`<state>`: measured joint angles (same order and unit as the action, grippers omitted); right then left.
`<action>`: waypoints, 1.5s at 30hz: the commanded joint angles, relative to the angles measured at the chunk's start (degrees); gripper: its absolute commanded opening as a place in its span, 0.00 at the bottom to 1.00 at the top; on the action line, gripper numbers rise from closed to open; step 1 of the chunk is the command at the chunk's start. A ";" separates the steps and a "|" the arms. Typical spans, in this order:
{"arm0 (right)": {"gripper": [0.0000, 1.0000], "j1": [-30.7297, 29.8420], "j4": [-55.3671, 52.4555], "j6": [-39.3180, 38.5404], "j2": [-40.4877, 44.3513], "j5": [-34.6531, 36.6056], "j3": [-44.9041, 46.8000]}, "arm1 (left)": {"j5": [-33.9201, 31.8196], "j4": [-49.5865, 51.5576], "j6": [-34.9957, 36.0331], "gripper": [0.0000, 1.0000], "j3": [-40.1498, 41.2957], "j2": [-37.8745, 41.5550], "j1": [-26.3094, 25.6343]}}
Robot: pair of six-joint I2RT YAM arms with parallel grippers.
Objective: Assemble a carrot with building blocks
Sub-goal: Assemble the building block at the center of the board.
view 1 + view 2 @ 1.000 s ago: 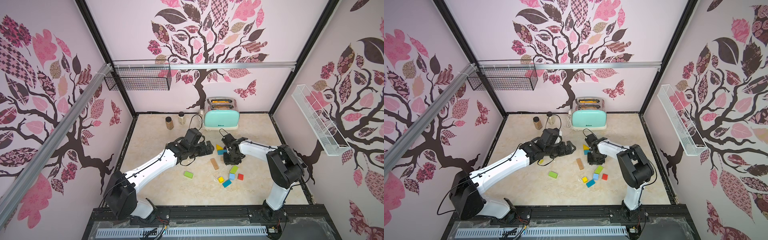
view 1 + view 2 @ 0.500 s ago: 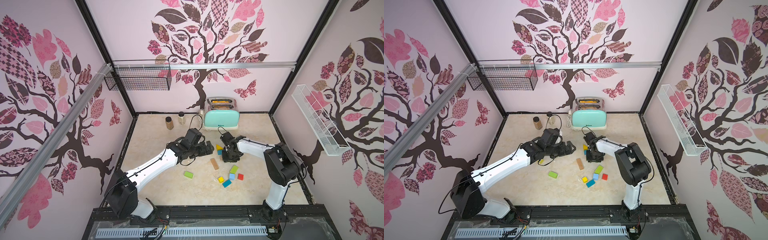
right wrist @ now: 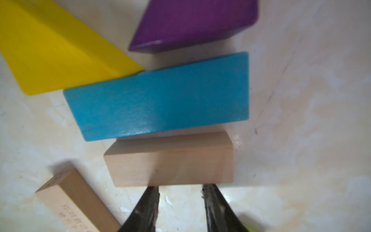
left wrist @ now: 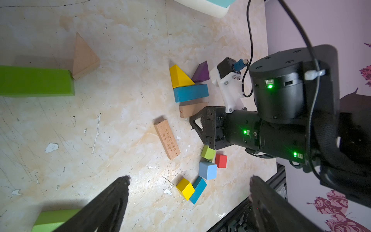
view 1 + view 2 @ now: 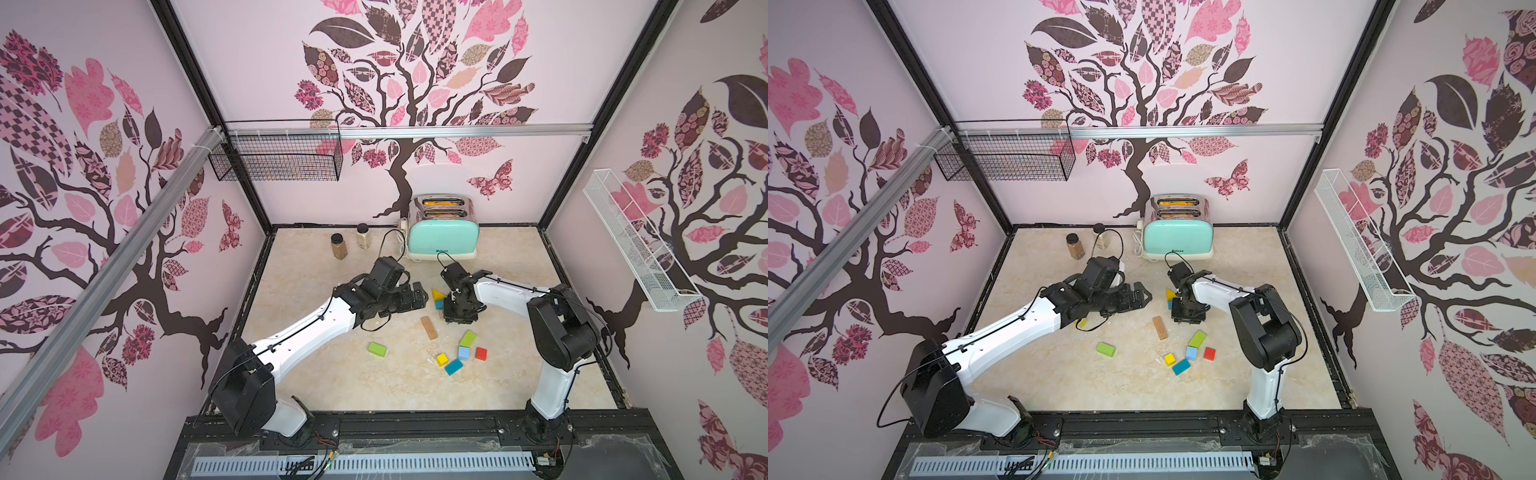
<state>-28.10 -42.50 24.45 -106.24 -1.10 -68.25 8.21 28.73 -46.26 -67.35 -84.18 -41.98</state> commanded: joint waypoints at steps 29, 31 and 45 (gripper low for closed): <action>0.42 0.26 1.21 -6.19 -3.16 2.45 -1.25 | 0.85 -1.31 0.91 0.98 0.82 0.31 0.16; 0.42 0.24 1.21 -5.99 -3.34 2.25 -1.49 | 0.86 -1.19 0.91 0.98 0.91 0.44 0.23; 0.48 -0.11 -0.26 -4.94 1.21 0.25 -0.75 | 0.30 -1.35 0.92 0.98 0.83 1.16 0.23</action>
<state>-27.94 -42.33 19.00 -106.78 0.67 -69.08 8.91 28.34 -46.24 -66.85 -84.16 -41.98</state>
